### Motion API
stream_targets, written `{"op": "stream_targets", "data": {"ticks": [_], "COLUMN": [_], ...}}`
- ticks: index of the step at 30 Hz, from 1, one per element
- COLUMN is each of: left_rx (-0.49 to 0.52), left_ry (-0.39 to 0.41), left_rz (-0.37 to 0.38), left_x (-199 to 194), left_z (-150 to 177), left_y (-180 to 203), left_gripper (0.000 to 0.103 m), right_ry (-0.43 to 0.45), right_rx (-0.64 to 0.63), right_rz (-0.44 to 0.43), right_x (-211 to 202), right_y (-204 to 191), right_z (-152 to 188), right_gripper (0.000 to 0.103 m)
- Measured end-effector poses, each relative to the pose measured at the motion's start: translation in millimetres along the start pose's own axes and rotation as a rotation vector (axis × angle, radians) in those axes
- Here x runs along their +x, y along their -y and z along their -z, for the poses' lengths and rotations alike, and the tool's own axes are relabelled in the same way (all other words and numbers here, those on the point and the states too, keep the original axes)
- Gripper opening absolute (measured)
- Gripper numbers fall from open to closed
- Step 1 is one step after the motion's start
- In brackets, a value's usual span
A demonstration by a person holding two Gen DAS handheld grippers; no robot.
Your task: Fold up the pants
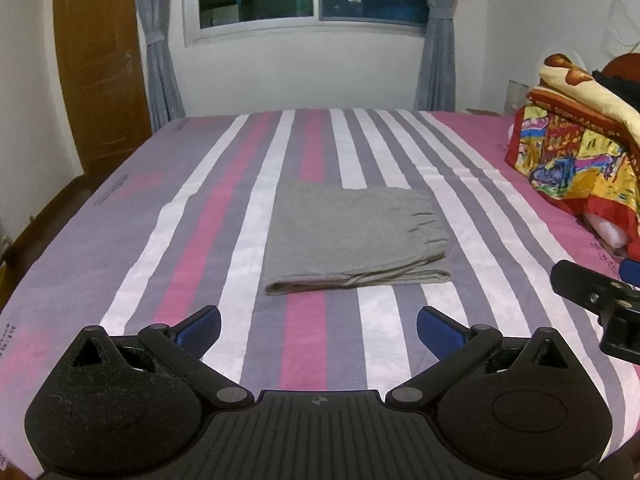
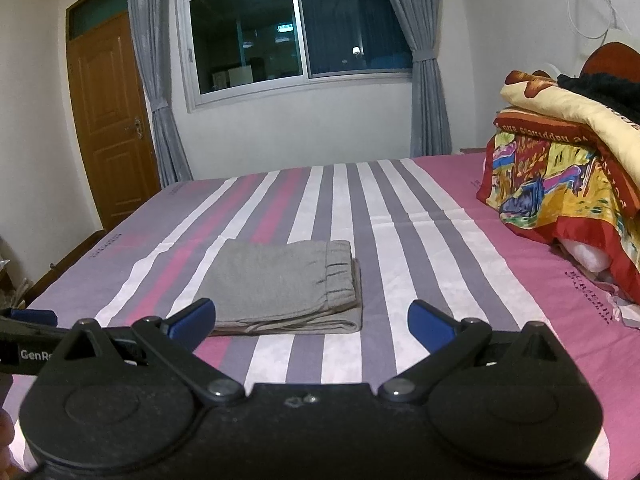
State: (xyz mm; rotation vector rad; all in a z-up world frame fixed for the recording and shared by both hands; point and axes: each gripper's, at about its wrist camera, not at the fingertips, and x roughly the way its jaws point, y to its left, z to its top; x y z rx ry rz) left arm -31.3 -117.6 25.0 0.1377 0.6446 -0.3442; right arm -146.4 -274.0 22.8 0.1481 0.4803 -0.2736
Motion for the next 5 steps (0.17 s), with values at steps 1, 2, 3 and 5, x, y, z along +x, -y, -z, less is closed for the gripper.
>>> {"op": "stream_targets", "data": {"ticks": [1,2,3,5], "left_rx": [0.002,0.005,0.004,0.000], "left_ry": [0.007,0.004,-0.004,-0.011], "left_rz": [0.000,-0.004,-0.004,-0.001], "left_x": [0.1,1.5,3.5,6.7], "left_z": [0.0,-0.4,-1.1,-2.4], "left_y": [0.7,1.4,1.7,2.2], "left_gripper": [0.103,0.103,0.103,0.103], "right_ry": [-0.001,-0.003,-0.004,-0.010], "right_rx": [0.000,0.000,0.000,0.000], "right_rz": [-0.001,-0.001,-0.001,0.003], "right_x": [1.1,1.9,2.7,5.0], "right_y": [0.5,0.6,0.5,1.3], "right_z": [-0.1,0.2,0.9,2.0], "right_gripper": [0.103,0.103,0.103,0.103]}}
